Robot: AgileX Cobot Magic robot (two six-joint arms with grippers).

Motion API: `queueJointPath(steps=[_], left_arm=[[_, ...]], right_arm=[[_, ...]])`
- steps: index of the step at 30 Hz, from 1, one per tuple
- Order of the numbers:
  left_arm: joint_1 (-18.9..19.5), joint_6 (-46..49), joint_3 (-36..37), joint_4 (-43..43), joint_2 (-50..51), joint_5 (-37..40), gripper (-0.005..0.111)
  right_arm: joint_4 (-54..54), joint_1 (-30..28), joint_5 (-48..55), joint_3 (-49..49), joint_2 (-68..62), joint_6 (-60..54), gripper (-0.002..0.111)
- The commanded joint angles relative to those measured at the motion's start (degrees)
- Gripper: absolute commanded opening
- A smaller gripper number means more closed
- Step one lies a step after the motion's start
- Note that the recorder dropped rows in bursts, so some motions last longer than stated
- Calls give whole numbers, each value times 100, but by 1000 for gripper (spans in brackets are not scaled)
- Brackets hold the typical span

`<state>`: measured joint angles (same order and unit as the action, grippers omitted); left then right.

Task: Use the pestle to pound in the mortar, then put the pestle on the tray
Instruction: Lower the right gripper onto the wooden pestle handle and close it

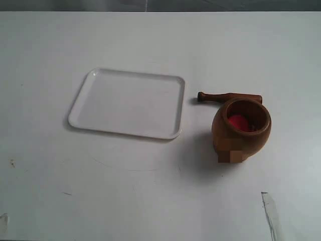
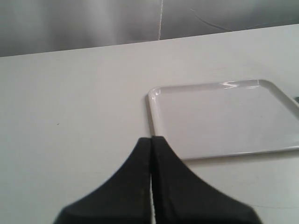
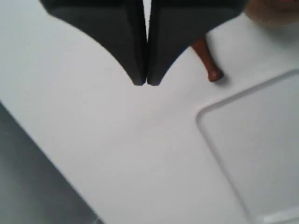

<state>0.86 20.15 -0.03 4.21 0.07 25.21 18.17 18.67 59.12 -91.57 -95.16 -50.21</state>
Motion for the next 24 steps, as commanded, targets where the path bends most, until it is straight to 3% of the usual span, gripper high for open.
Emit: queueJointPath(steps=[1, 9, 14, 16, 20, 24], left_arm=[[-44, -47, 3, -42, -7, -17, 0], [-44, -47, 3, -42, -7, -17, 0], [-44, -47, 3, -42, -7, -17, 0], [-44, -47, 3, -42, -7, -17, 0], [-44, -47, 3, -42, -7, -17, 0], [-44, -47, 3, -42, -7, -17, 0]], right_arm=[[-112, 29, 1085, -895, -1116, -98, 0], [-283, 174, 1085, -1078, -2405, -204, 0], [-948, 666, 1085, -1078, -2753, -204, 0], [-1342, 919, 1085, -1078, -2858, -204, 10], [-1395, 1124, 1085, -1053, -3018, -174, 47], [-1395, 1159, 1085, -1053, -3130, -149, 61]])
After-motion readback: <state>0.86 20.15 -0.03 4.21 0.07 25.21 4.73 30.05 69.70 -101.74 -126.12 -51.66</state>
